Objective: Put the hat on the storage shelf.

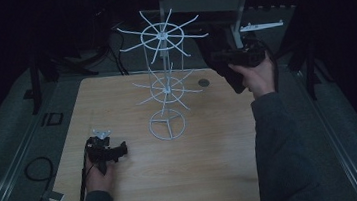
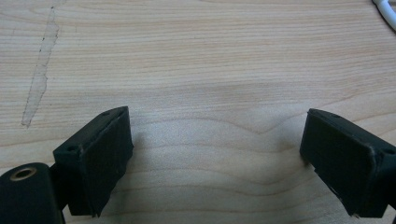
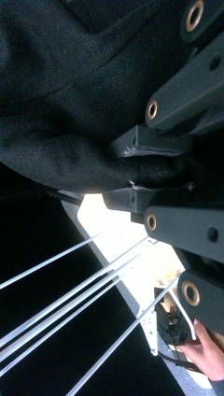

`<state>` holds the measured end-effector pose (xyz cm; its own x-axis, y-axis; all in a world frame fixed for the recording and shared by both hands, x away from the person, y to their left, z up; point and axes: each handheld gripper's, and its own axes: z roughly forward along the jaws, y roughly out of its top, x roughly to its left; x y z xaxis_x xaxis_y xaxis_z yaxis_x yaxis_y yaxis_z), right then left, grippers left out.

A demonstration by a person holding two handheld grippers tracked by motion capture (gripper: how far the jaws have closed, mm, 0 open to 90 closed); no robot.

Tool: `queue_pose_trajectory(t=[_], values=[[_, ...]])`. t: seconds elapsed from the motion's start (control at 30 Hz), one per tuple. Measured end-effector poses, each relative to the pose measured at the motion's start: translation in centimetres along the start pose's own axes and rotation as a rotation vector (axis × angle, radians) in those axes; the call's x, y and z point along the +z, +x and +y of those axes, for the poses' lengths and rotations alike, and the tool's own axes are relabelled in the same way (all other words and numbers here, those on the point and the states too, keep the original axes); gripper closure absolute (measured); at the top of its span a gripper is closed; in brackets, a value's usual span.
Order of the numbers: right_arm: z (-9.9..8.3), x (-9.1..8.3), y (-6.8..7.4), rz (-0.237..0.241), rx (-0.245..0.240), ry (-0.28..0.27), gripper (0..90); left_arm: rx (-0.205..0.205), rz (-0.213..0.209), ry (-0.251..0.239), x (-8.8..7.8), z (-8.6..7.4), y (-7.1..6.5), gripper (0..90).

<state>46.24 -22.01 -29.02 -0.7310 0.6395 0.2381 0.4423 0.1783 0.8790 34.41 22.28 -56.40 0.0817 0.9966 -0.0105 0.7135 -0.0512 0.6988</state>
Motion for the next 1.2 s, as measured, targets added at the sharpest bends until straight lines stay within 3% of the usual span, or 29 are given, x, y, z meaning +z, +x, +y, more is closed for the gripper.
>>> queue_pose_trajectory(t=[0.33, 1.2], values=[[1.9, -0.5, 1.1, -0.014, -0.036, -0.004, 77.2, 0.002, -0.001, 0.001, 0.0, 0.0, 0.0, 10.2], [4.3, -1.2, 2.4, -0.001, -0.038, -0.042, 77.0, 0.003, -0.002, 0.003, 0.0, 0.0, 0.0, 10.2]])
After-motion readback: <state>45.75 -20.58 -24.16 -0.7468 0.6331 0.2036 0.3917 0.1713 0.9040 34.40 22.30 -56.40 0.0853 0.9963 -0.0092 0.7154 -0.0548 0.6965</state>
